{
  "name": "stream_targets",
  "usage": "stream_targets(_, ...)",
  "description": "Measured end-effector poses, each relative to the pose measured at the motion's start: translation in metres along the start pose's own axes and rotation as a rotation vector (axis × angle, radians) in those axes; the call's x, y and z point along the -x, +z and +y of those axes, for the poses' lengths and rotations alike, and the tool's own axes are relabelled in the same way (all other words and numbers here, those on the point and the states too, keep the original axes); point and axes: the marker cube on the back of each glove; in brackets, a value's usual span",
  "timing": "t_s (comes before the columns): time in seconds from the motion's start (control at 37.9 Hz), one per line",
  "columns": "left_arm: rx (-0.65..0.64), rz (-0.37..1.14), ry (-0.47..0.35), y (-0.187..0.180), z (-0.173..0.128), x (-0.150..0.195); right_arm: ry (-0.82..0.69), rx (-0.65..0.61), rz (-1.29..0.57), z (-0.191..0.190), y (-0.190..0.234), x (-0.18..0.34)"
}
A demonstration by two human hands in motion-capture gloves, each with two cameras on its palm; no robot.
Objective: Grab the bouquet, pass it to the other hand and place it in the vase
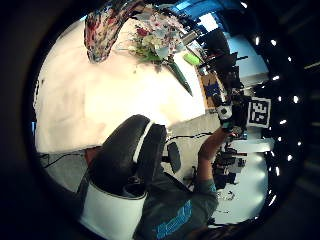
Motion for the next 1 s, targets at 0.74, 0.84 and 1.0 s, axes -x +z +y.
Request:
stream_targets(0.74,-0.006,0.014,0.023,0.024,-0.014,0.011,0.18,0.114,-0.16,-0.087,0.147,-0.133)
stream_targets(0.84,0.01,0.022,0.013,0.023,-0.01,0.009,0.16,0.157,-0.165,-0.098,0.176,-0.137)
stream_targets(1.0,0.037,0.04,-0.007,0.022,-0.004,0.008,0.163,0.297,-0.166,-0.081,0.178,-0.122)
